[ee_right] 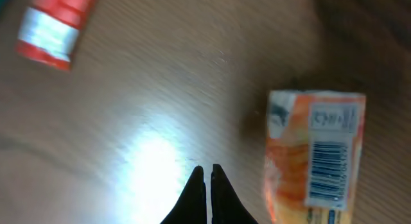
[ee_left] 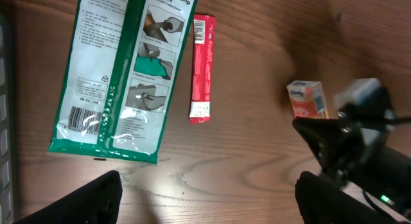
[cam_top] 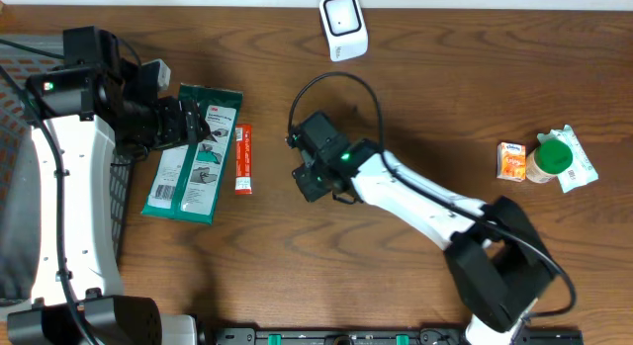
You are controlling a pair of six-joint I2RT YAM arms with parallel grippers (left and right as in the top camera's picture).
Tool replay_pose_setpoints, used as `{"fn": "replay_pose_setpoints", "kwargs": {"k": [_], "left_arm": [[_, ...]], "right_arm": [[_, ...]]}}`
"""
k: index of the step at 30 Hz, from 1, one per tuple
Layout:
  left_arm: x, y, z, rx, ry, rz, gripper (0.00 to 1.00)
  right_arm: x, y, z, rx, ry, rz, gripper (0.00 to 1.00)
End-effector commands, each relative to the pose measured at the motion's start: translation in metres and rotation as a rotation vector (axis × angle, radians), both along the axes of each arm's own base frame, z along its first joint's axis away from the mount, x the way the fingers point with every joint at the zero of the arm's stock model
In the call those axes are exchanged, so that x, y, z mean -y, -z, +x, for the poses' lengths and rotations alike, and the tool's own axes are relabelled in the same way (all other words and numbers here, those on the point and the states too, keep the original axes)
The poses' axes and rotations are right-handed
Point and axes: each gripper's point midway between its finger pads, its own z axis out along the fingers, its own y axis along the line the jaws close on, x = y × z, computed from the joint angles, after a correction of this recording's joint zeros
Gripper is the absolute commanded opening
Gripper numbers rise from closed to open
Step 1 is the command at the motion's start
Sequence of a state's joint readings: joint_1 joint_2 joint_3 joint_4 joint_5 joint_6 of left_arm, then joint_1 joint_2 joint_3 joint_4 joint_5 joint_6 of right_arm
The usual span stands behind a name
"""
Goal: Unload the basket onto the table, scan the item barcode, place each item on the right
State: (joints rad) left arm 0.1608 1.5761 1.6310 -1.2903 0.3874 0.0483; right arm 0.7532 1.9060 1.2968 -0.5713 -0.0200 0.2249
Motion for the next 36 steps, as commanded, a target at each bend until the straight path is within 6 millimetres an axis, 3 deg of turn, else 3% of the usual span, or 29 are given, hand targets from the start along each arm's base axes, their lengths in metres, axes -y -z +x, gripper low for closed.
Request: {"fn": "replay_pose_setpoints", "kwargs": {"k": [1, 4, 10, 21, 31, 36], "left_arm": [[0.001, -0.004, -0.002, 0.01, -0.004, -0.005, 0.87], [0.001, -0.004, -0.002, 0.009, -0.004, -0.005, 0.87], [0.001, -0.004, -0.002, 0.009, -0.004, -0.005, 0.87], [0.001, -0.004, -0.002, 0.009, -0.004, -0.005, 0.87], [0.001, -0.004, -0.002, 0.009, -0.004, -0.005, 0.87], [0.001, -0.004, -0.002, 0.01, -0.004, -0.005, 0.87]], "right_arm": [[0.031, -0.004, 0.027, 0.143, 0.085, -0.163, 0.01], [0.048, -0.009, 0.04, 0.208, 0.133, -0.234, 0.01], [0.065, -0.008, 0.044, 0.201, 0.156, -0.275, 0.05], [0.054, -0.004, 0.037, 0.162, 0.126, -0.228, 0.33], [0.052, 0.003, 0.036, 0.154, 0.119, -0.237, 0.32], [0.053, 0.02, 0.033, 0.128, 0.103, -0.266, 0.32]]}}
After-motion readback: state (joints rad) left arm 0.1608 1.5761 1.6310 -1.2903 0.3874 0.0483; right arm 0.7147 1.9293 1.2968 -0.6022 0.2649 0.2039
